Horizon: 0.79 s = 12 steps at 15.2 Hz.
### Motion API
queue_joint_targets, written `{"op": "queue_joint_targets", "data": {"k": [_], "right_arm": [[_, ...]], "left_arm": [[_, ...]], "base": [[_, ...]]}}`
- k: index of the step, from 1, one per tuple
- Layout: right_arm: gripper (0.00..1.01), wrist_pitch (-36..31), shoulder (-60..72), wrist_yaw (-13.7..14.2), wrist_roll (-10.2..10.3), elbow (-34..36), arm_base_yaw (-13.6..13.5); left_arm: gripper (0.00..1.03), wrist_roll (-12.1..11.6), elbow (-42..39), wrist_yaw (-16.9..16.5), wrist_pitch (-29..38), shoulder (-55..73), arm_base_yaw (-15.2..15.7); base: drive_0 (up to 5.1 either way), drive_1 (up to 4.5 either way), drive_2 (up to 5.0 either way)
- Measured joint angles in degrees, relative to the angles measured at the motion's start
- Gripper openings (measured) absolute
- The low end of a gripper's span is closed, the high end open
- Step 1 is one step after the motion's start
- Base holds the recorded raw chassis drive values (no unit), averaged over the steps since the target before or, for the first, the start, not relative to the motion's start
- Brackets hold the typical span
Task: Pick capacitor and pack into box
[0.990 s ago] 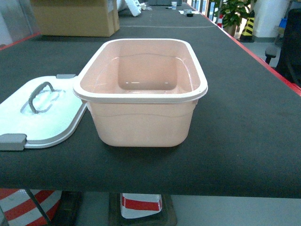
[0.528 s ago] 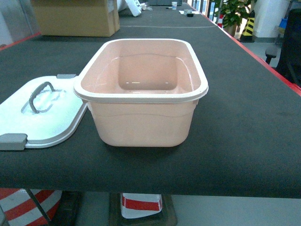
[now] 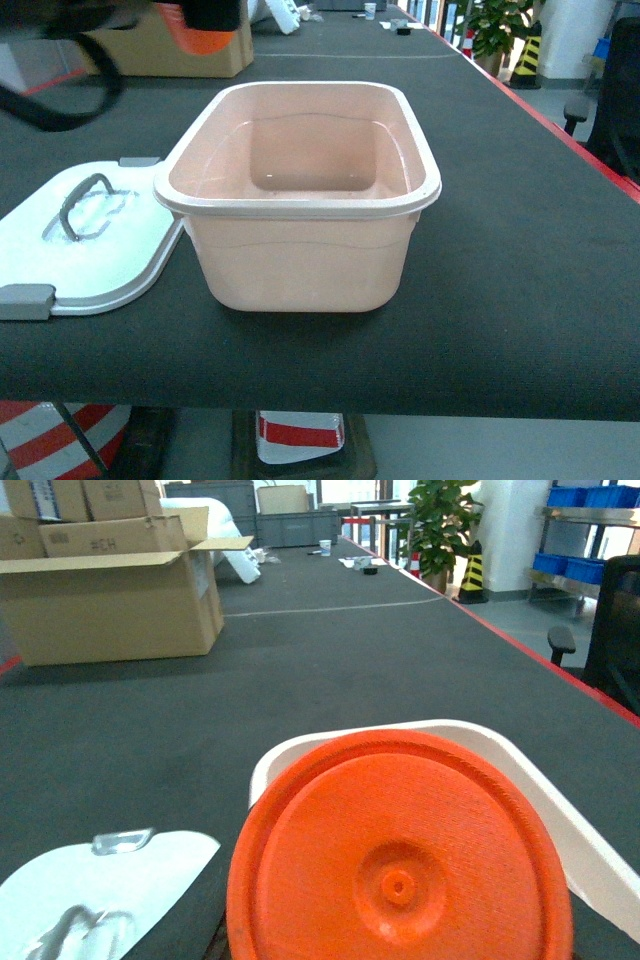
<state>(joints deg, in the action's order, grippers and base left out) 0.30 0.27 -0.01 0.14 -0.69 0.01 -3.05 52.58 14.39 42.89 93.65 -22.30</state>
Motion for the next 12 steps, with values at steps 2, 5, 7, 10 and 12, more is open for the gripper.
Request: {"op": "queue_joint_targets", "data": {"k": [2,5,7,10,12], "right_arm": [[0.98,0.0,0.0,0.0,0.02,0.0,0.0],[0.98,0.0,0.0,-0.02,0.02,0.02,0.0],[0.98,0.0,0.0,-0.02,0.02,0.0,0.0],[0.98,0.0,0.0,0.0,0.02,0.0,0.0],[0.98,0.0,0.0,0.0,0.02,0.0,0.0]], "left_arm": [[0.44,0.02,8.17,0.39,-0.22,8.15,-1.31],[0.72,0.17,14.4,-0.5,-1.05,17.0,-1.49],[1.0,0.2,13.75,-2.12,-0.02,17.09,-0.7],[0.98,-1.6,-1.01,-8.33,1.7,-0.92,8.46],[0.98,-3.1,-10.75,-14.08,2.93,-8.61,19.08]], "base": [[0.0,0.0,0.0],[0.0,0.0,0.0],[0.0,0.0,0.0],[0.0,0.0,0.0],[0.0,0.0,0.0]]}}
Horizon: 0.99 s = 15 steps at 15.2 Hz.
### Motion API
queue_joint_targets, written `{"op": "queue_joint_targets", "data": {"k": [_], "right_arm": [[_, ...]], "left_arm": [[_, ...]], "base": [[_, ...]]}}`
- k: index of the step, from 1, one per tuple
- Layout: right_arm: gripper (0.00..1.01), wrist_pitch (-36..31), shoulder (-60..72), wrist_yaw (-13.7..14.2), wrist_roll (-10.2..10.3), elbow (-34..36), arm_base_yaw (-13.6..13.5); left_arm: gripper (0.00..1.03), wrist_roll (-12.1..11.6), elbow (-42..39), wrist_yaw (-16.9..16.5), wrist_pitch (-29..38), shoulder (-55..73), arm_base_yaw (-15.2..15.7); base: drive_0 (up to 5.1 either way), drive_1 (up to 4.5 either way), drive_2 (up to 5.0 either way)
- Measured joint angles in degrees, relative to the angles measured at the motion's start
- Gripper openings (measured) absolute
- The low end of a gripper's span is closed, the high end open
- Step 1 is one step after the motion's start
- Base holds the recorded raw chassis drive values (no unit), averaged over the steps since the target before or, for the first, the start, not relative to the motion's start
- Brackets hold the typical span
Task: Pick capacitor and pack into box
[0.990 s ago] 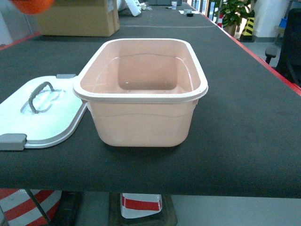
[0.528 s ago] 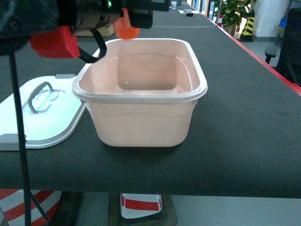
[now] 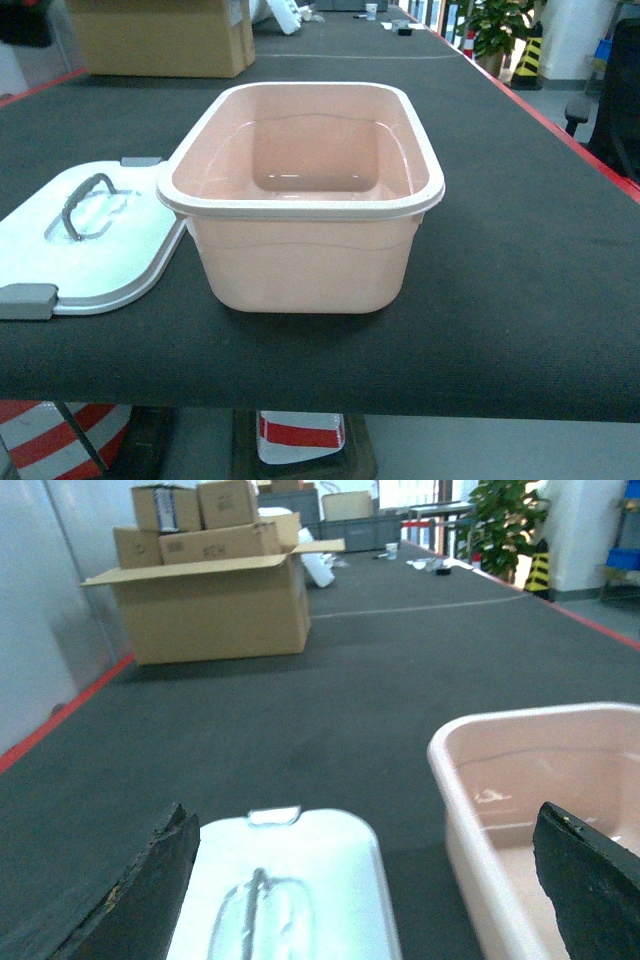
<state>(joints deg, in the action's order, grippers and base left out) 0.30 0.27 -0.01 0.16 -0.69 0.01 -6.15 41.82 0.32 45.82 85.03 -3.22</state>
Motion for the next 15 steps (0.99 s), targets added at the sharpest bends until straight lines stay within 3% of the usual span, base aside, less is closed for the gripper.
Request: {"op": "queue_joint_targets", "data": {"k": [3,5,9,11,15], "right_arm": [[0.98,0.0,0.0,0.0,0.0,0.02,0.0],[0.98,-0.02,0.0,-0.02,0.0,0.0,0.0],[0.98,0.0,0.0,0.0,-0.02,0.0,0.0],[0.98,0.0,0.0,0.0,0.0,0.0,0.0],[0.98,0.0,0.0,0.0,0.0,0.0,0.0]], "left_arm": [[0.98,-1.42,-3.96,-5.57,1.99,5.35,12.76],[0.98,-2.14,-2.03,-5.9,2.82,11.06,15.19],[0.98,-3.04,10.91,-6.6,2.97,28.5,15.06],[0.98,-3.1,17.9,-7.56,-0.22,35.52,15.06],[0.98,-3.45,23.28,-8.48,-3.06,42.29,14.08]], "base": [[0.0,0.0,0.0],[0.0,0.0,0.0],[0.0,0.0,0.0],[0.0,0.0,0.0],[0.0,0.0,0.0]]}}
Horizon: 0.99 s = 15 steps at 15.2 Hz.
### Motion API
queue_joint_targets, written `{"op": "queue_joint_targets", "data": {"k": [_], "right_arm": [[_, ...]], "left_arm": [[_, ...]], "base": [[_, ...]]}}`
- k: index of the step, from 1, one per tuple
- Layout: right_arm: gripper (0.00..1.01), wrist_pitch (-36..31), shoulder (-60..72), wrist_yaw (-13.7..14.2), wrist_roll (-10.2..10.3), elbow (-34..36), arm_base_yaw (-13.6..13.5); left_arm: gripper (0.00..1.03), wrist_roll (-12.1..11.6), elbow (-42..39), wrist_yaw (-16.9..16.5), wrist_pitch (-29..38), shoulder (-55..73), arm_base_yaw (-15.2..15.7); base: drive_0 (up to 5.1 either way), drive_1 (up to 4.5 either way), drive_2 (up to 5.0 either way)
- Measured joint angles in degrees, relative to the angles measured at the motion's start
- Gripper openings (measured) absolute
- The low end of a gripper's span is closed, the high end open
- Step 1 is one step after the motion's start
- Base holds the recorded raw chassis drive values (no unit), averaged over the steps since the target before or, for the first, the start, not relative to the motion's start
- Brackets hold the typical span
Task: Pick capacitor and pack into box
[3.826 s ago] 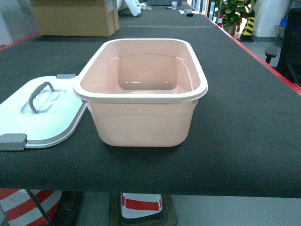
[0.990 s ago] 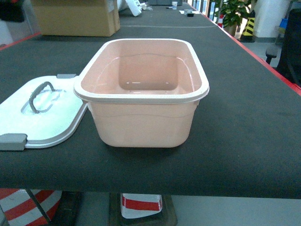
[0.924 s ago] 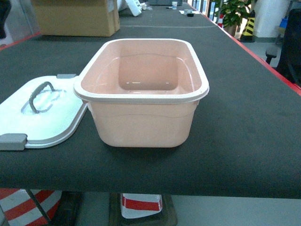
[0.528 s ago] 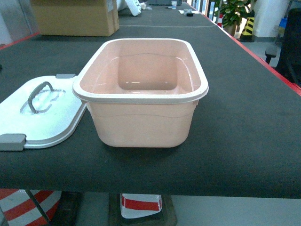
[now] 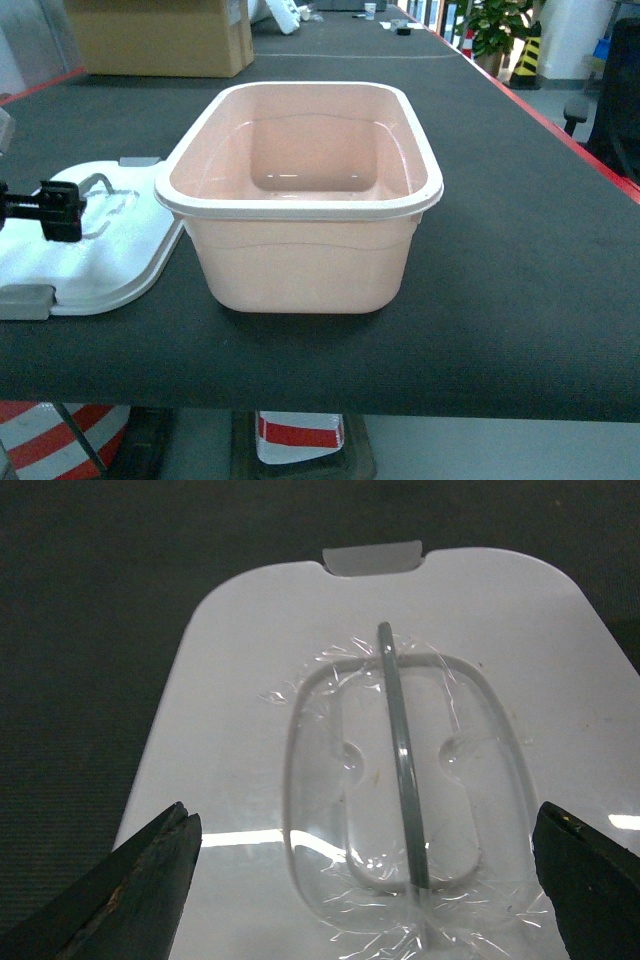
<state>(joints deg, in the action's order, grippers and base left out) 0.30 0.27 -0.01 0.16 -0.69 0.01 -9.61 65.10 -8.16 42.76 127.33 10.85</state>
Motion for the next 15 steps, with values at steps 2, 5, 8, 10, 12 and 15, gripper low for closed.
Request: {"op": "queue_joint_targets", "data": {"k": [2,5,8,10,12,15], "right_arm": [[0.98,0.0,0.0,0.0,-0.02,0.0,0.0],[0.98,0.0,0.0,0.0,-0.02,0.0,0.0],[0.98,0.0,0.0,0.0,0.0,0.02,0.0],[0.98,0.02,0.0,-0.02,0.0,0.0,0.0],[0.98,0.02,0.0,0.0,-0.02,0.0,0.0],[0.98,0.0,0.0,-0.02,0.0,0.0,0.0]], "left_arm": [[0.71,-0.98,1.46,-0.04,0.59,2.86,-0.17],[0.39,-1.11,1.46,-0.92,0.55,4.09,0.04],[0.15,-1.09,1.46,-1.38,1.14,4.09,0.13],[0.02,-0.92,1.44,-1.53,1.7,4.09,0.24],[0.02,-0.81,1.03,-1.51,1.88,3.74,0.76],[0.02,-0.11,0.61,-1.07,1.36,2.71,1.53]], "base": [[0.0,0.0,0.0],[0.0,0.0,0.0],[0.0,0.0,0.0],[0.0,0.0,0.0],[0.0,0.0,0.0],[0.0,0.0,0.0]]}}
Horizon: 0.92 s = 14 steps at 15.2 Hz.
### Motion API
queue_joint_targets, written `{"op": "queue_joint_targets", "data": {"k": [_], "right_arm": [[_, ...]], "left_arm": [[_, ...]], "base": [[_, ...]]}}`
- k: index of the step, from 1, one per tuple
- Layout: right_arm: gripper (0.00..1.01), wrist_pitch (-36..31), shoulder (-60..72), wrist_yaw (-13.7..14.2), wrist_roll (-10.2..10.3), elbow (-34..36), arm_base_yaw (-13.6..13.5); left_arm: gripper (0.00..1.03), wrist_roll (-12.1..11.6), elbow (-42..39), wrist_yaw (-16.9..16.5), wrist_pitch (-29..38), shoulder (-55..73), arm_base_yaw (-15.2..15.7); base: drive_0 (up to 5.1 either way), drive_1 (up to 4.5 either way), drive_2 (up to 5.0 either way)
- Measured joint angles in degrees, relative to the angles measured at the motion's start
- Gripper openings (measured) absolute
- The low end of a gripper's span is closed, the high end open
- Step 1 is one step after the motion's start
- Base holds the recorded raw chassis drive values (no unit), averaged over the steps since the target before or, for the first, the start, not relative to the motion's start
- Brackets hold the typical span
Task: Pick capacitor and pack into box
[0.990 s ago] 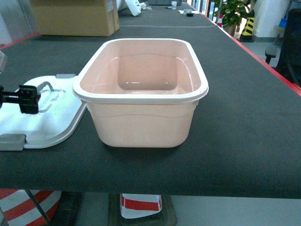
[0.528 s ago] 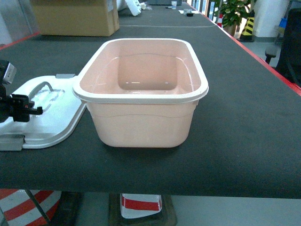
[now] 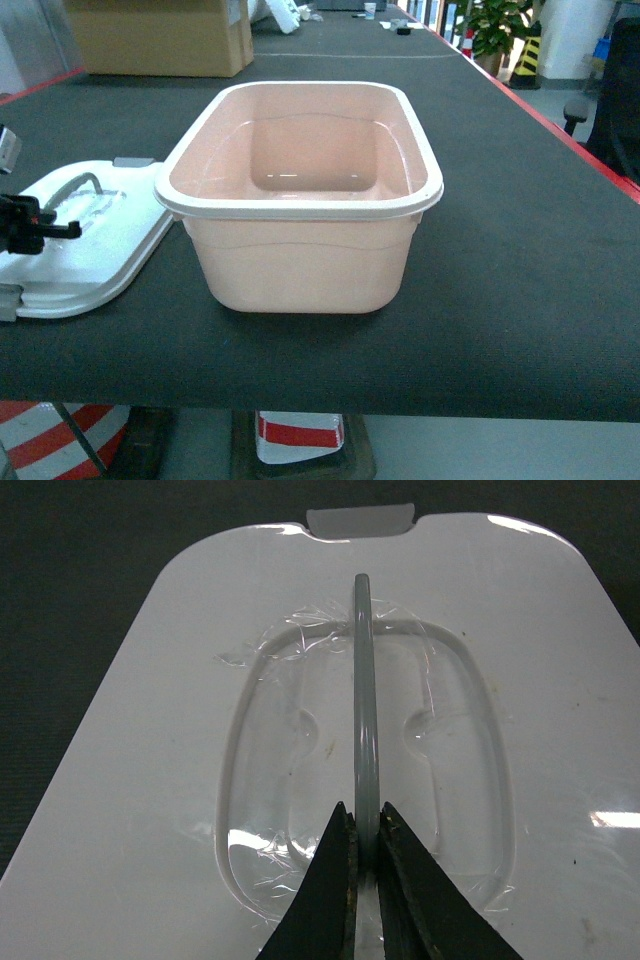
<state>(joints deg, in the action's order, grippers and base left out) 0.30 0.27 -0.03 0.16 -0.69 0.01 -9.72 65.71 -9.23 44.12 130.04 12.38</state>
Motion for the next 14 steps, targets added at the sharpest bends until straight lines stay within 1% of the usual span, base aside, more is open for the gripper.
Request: {"op": "queue_joint_targets", "data": {"k": [5,8,10,11,12,13,14], "right_arm": [[0.98,0.0,0.0,0.02,-0.02,0.0,0.0],[0.98,0.0,0.0,0.02,0.0,0.0,0.0],[0.98,-0.02,0.0,0.0,-0.02,0.0,0.0],[0.98,0.0,0.0,0.02,-0.02,0.0,0.0],[0.98,0.0,0.0,0.02,0.0,0.0,0.0],[0.98,0.0,0.0,0.02,-0.02,0.02,0.0],[0.98,0.0,0.0,0.0,0.0,0.0,0.0]], "left_arm": [[0.02,0.72,-0.83,0.87,-2.27,-4.57,1.73],[0.02,2.27,-1.44,3.39,-6.03,-14.86,2.49],[0.02,3.54,-1.6,5.18,-8.9,-21.97,1.77],[0.02,6.47,-1.64,6.8,-12.98,-30.01,-1.25],[0.02,9.42,-4.57,12.04,-16.37,-36.94,-9.01],[0.02,10.86,-6.75,17.49,-17.29,-37.75,-18.67],[0.02,12.35,-5.57,22.25,-16.74,-34.69,-27.74]], "base": [[0.0,0.0,0.0],[0.0,0.0,0.0],[0.0,0.0,0.0],[0.0,0.0,0.0],[0.0,0.0,0.0],[0.0,0.0,0.0],[0.0,0.0,0.0]]}}
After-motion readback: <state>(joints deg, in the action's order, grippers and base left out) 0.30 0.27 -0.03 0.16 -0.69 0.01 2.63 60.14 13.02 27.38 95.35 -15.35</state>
